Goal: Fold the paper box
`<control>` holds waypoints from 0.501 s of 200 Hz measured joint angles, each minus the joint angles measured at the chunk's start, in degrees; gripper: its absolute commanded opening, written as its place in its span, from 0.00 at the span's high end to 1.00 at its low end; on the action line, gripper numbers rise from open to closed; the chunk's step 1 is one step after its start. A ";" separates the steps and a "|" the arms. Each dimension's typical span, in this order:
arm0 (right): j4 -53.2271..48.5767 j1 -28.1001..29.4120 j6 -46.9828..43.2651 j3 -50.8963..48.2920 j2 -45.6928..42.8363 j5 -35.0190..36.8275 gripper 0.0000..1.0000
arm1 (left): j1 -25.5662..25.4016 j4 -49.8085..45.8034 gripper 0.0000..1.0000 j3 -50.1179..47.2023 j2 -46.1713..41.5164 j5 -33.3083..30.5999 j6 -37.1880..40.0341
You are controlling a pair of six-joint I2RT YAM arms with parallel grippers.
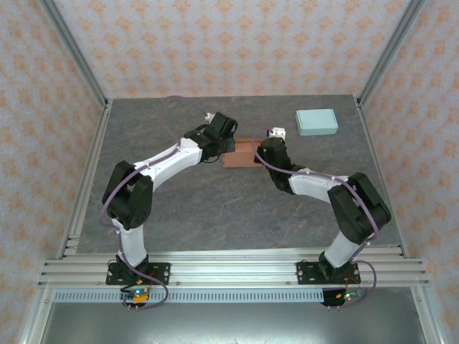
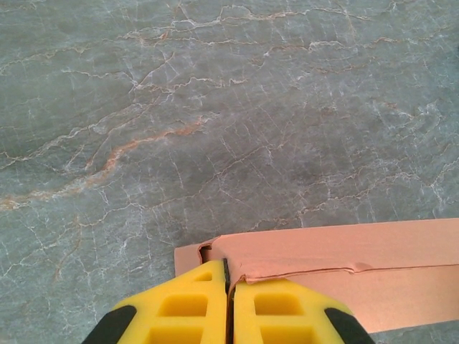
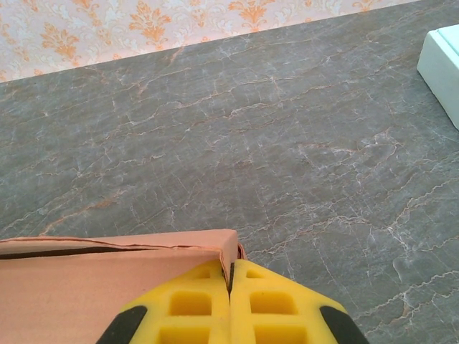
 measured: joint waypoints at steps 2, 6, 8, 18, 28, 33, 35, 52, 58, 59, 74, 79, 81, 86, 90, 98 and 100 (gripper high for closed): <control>0.02 0.00 0.00 0.00 0.00 0.02 1.00 | 0.00 0.00 0.92 0.00 0.00 0.00 0.00; 0.00 0.02 0.00 -0.02 0.00 0.02 1.00 | 0.00 0.00 0.92 0.00 0.00 0.00 0.00; 0.02 0.04 0.00 -0.02 0.00 0.02 1.00 | 0.00 0.00 0.92 0.00 0.00 0.00 0.00; 0.02 0.07 0.00 -0.02 0.00 0.04 1.00 | 0.00 -0.07 0.92 -0.07 0.00 -0.02 0.02; 0.04 0.07 0.00 -0.02 0.00 0.04 1.00 | 0.00 0.04 0.92 -0.44 0.00 -0.04 0.20; 0.02 0.09 0.00 -0.02 0.00 0.04 1.00 | 0.00 0.07 0.92 -0.70 0.00 -0.04 0.24; 0.04 0.11 0.00 -0.02 0.00 0.04 1.00 | 0.00 0.11 0.92 -0.79 0.00 -0.04 0.24; 0.20 0.24 0.00 -0.02 0.00 0.04 1.00 | -0.02 0.83 0.92 -2.29 0.00 -0.07 0.35; 0.20 0.31 0.00 -0.04 0.00 0.17 1.00 | 0.00 1.46 0.92 -2.69 -0.07 -0.09 0.50; 0.20 0.31 0.00 -0.04 0.00 0.20 1.00 | -0.02 1.55 0.92 -2.75 -0.11 -0.11 0.52; 0.24 0.33 0.00 -0.13 0.00 0.22 1.00 | 0.00 3.87 0.92 -4.79 -1.03 -0.11 0.90; 0.28 0.33 0.00 -0.13 0.00 0.20 1.00 | -0.02 4.59 0.92 -5.68 -1.44 -0.11 0.92; 0.26 0.33 0.00 -0.13 0.00 0.20 1.00 | 0.00 4.92 0.92 -5.92 -1.57 -0.13 0.92; 0.28 0.33 0.02 -0.13 0.00 0.20 1.00 | -0.02 5.64 0.92 -6.84 -2.01 -0.20 0.92; 0.33 0.44 0.02 -0.13 0.00 0.17 1.00 | -0.07 6.27 0.92 -7.54 -2.36 -0.22 0.92; 0.37 0.44 0.02 -0.13 0.00 0.17 1.00 | -0.07 7.37 0.92 -8.72 -2.95 -0.22 0.90; 0.37 0.44 0.02 -0.13 0.00 0.17 1.00 | -0.07 7.67 0.92 -9.01 -3.08 -0.20 0.90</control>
